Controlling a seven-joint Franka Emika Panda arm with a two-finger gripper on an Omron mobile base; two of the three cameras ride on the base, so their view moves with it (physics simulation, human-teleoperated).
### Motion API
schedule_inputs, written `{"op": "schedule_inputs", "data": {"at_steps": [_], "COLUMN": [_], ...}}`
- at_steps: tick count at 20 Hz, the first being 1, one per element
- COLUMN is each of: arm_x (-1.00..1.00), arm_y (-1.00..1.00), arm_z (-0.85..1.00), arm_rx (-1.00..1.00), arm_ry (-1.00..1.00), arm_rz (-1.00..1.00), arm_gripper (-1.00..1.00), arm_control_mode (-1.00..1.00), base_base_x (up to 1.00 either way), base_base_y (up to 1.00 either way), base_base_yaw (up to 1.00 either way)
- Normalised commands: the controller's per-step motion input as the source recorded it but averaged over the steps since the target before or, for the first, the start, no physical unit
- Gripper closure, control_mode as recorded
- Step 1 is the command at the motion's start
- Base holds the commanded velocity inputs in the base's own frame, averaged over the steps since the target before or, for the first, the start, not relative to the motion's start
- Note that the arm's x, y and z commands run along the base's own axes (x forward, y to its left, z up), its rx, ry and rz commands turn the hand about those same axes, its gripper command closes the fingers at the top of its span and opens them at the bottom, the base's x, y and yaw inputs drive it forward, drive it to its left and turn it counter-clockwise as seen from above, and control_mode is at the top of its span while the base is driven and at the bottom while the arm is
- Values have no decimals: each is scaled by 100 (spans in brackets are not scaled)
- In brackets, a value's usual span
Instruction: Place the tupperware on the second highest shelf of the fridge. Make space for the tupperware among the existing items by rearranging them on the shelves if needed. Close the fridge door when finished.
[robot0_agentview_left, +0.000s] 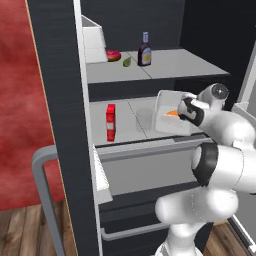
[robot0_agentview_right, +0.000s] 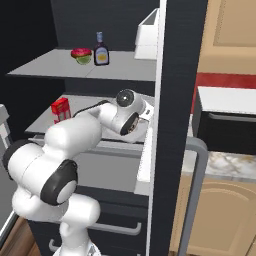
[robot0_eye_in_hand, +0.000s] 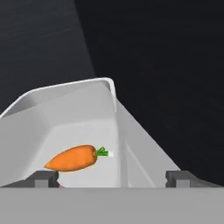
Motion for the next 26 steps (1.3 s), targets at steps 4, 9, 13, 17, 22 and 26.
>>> {"op": "schedule_inputs", "data": {"at_steps": [4,9,13,17,22,26], "arm_x": [-72,-98,-100,-100,-100,-100], "arm_y": [14,27,42,64,79,69], "arm_z": [98,99,78,48,13,0], "arm_rx": [0,0,0,0,1,10], "arm_ry": [-11,-1,1,7,18,34], "arm_rz": [-5,-2,-1,0,1,12], "arm_gripper": [-100,-100,-100,-100,-100,-100], "arm_control_mode": [-100,-100,-100,-100,-100,-100], "base_base_x": [0,0,0,0,0,0], "base_base_y": [0,0,0,0,0,0], "base_base_yaw": [0,0,0,0,0,0]}}
